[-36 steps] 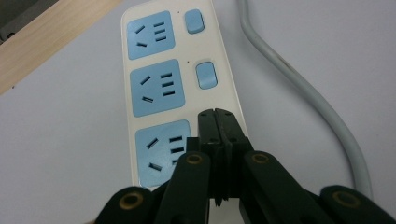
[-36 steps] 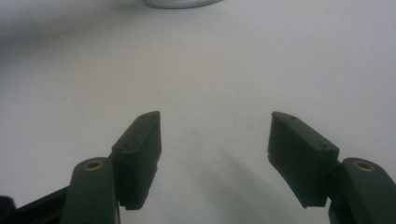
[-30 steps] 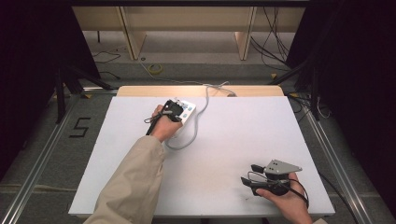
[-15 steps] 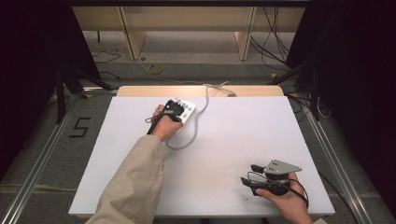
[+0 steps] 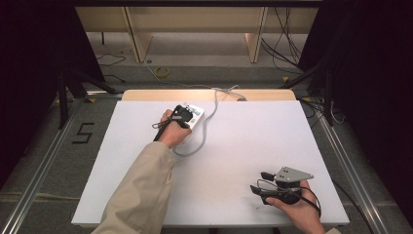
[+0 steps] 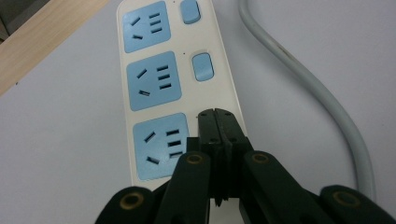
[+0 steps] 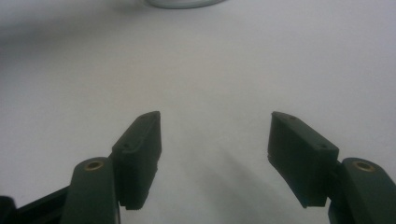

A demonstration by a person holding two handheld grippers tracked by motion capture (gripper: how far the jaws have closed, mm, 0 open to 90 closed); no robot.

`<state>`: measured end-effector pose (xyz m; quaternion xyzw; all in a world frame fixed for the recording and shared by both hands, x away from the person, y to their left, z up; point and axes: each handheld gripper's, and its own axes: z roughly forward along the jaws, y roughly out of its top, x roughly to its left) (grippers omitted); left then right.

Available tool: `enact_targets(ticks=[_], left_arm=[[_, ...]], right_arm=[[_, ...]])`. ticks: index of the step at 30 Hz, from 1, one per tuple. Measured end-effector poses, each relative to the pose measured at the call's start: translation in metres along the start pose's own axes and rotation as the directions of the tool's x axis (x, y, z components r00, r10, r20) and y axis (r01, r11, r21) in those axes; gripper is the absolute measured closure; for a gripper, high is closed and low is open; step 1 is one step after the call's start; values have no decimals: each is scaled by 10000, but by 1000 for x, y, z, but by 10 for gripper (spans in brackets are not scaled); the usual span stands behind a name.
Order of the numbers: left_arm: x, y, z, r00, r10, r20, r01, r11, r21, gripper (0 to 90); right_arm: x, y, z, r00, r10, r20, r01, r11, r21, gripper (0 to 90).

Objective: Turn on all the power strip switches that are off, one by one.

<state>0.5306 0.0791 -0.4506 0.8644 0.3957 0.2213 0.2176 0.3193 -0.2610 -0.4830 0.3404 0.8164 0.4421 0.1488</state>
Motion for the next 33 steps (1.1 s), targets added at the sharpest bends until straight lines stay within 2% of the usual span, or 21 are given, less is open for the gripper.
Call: enact_targets(ticks=[5, 9, 14, 20, 27, 30, 33], left_arm=[[1, 0, 0, 10000, 76, 59, -76, 10000, 17, 900], [2, 0, 0, 9999, -79, 121, 79, 10000, -42, 900], [3, 2, 2, 10000, -38, 71, 39, 9999, -105, 900], [6, 1, 2, 9994, -252, 219, 258, 9993, -277, 900], [3, 2, 3, 9999, -61, 101, 65, 9993, -380, 900], [5, 2, 3, 9994, -224, 257, 234, 9991, -366, 900], [3, 2, 3, 9998, -124, 161, 129, 9994, -329, 900]], right_arm=[[0, 0, 0, 10000, -4, 11, 4, 10000, 19, 358], [-1, 0, 0, 10000, 32, 7, -32, 10000, -1, 359], [-1, 0, 1, 10000, 26, -16, -26, 10000, 16, 359], [-1, 0, 1, 10000, 23, -13, -23, 10000, 5, 360], [-2, 0, 1, 10000, 16, -7, -16, 10000, 37, 360], [-2, 0, 1, 10000, 19, -3, -19, 10000, 69, 361], [-2, 0, 1, 10000, 51, -3, -51, 10000, 20, 361]])
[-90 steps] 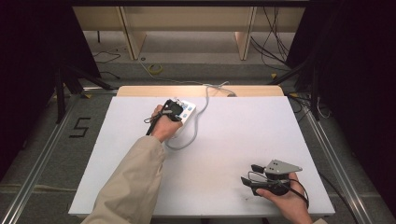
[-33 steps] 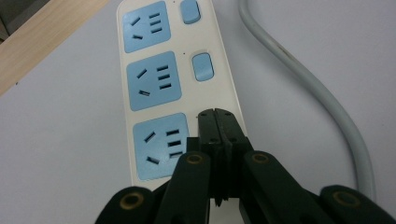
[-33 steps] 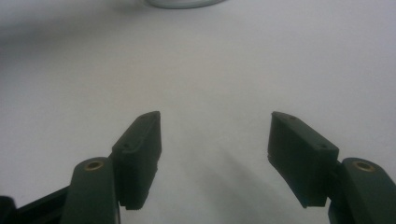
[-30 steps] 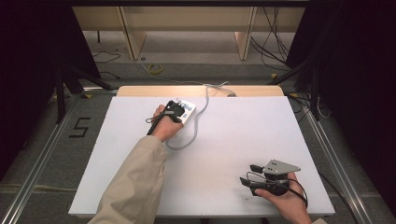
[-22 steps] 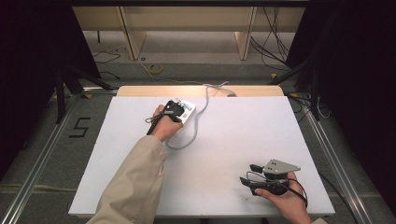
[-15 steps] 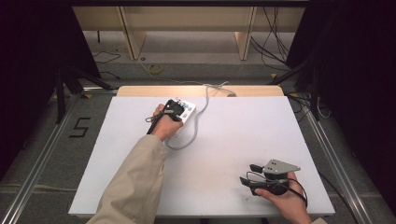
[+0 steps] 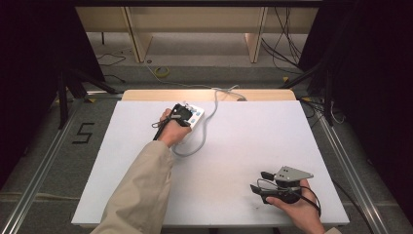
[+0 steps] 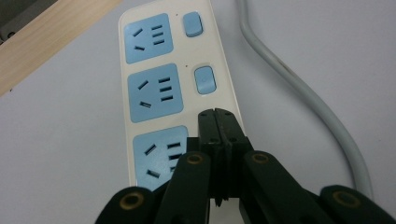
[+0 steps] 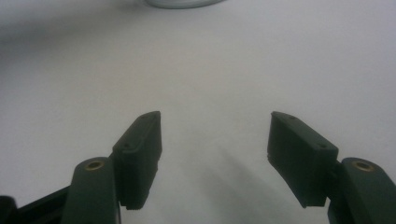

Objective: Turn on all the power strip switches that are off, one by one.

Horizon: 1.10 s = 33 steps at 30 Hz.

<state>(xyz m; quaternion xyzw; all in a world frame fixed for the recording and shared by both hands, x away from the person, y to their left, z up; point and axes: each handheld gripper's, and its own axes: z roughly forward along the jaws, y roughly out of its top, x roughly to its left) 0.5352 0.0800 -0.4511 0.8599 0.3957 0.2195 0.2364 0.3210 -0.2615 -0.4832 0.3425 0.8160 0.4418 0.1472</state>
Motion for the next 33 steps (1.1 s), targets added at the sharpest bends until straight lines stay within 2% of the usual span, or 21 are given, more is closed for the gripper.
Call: enact_targets(ticks=[1, 11, 13, 18, 20, 24, 33], left_arm=[[0, 0, 0, 10000, 0, 26, 0, 9999, 109, 900], [4, -1, 0, 9996, 38, 268, -38, 10000, -23, 899], [6, -2, -2, 9994, -124, 314, 129, 9998, -139, 899], [11, -3, -1, 9997, -115, 212, 124, 9991, -396, 898], [12, -1, 0, 9993, -245, 272, 260, 9980, -584, 898], [13, 6, 4, 9993, -148, 333, 168, 9980, -614, 898], [18, 18, 11, 9997, -233, 124, 240, 9974, -681, 898]], right_arm=[[0, 0, 0, 10000, -29, -4, 29, 10000, 10, 361], [0, 0, 0, 10000, -16, 27, 16, 10000, -12, 361], [-1, 0, -1, 10000, -9, 30, 9, 10000, -29, 361], [-3, -1, -1, 10000, 75, 6, -75, 10000, -53, 361], [-3, -2, -1, 10000, 97, -2, -97, 9999, -54, 361], [-5, -2, -1, 9999, 127, 8, -127, 9999, -72, 361], [-3, -2, -1, 9999, 86, -76, -86, 9999, -53, 361]])
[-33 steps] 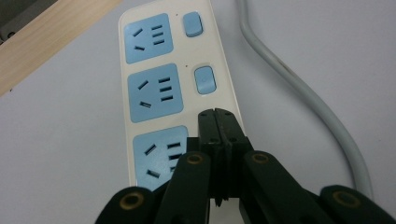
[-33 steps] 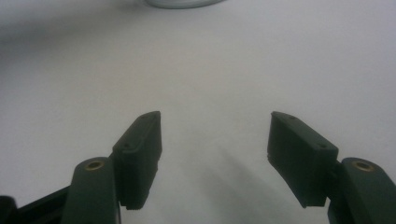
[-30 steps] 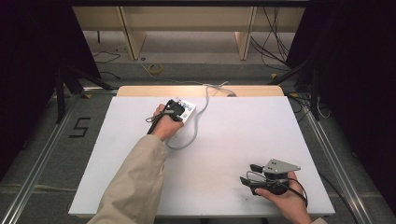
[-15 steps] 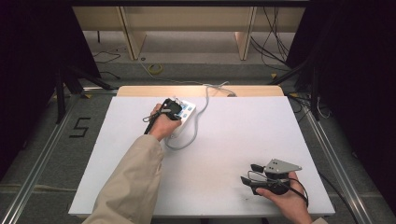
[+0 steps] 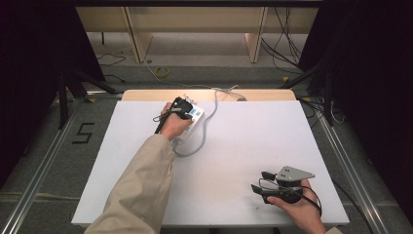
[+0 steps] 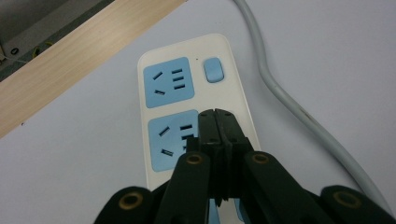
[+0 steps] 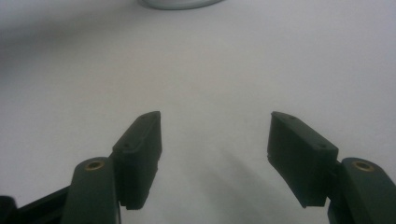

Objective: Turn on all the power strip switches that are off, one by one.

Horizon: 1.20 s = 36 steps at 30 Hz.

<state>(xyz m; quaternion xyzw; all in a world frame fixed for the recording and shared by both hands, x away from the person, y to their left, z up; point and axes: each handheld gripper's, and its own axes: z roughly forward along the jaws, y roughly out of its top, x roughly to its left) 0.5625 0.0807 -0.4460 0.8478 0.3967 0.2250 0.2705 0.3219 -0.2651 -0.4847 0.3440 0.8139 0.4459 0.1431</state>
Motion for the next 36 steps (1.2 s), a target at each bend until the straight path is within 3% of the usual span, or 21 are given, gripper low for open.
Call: enact_targets(ticks=[6, 28, 36], left_arm=[[0, 7, 4, 9995, 316, -49, -316, 9995, 1, 898], [8, 20, 18, 9997, 229, -42, -229, 9997, -92, 898], [4, 22, 23, 9995, 289, -119, -294, 9985, -462, 898]], right_arm=[[1, 1, 0, 10000, -42, -14, 42, 10000, -11, 361], [0, 0, 2, 10000, -13, -32, 13, 10000, 26, 361], [1, 0, 2, 10000, -3, -38, 3, 10000, 41, 361]])
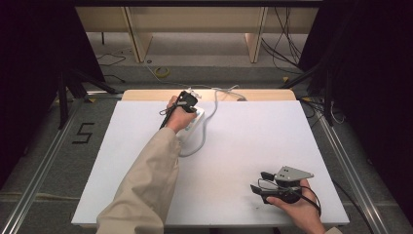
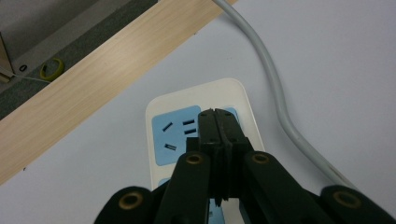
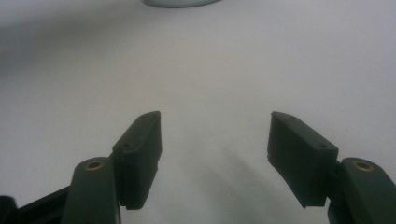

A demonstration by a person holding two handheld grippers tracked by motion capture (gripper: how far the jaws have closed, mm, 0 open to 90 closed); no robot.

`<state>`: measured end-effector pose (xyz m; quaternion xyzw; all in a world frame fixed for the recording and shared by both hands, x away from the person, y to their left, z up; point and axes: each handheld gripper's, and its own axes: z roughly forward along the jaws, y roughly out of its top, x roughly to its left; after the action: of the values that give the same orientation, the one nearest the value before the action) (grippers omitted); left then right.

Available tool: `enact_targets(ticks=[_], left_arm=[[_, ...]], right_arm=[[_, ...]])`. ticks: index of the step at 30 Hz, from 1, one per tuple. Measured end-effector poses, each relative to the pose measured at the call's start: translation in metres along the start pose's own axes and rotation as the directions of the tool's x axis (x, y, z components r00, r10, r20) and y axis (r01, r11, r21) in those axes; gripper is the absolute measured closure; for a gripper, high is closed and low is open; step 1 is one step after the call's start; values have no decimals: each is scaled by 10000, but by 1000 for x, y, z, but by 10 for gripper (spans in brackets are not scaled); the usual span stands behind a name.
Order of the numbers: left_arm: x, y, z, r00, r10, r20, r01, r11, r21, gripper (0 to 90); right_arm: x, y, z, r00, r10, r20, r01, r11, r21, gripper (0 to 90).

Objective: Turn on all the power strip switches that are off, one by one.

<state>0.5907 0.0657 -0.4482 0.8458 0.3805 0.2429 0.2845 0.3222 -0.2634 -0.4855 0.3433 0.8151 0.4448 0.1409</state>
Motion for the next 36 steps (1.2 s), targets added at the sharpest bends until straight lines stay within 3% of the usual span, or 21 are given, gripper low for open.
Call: enact_targets(ticks=[10, 23, 27, 33, 36], left_arm=[[-4, 0, 8, 10000, -75, -12, 74, 9995, -301, 898], [-2, -2, 11, 9997, -251, 22, 252, 9996, -161, 898], [-4, 2, 10, 9998, -195, 54, 197, 9989, -419, 898], [-9, 6, 13, 9999, -36, 162, 38, 9999, -163, 898], [-10, 7, 14, 9999, -121, 27, 122, 9998, -155, 898]], right_arm=[[0, 0, 0, 10000, -51, 15, 51, 10000, -11, 360], [0, 0, 0, 10000, -84, 7, 84, 10000, 18, 361], [0, 0, 0, 10000, -51, 14, 51, 10000, 3, 361], [1, 0, 0, 10000, -84, 15, 84, 10000, 31, 361], [1, 0, -1, 10000, -96, 19, 96, 10000, 6, 361]])
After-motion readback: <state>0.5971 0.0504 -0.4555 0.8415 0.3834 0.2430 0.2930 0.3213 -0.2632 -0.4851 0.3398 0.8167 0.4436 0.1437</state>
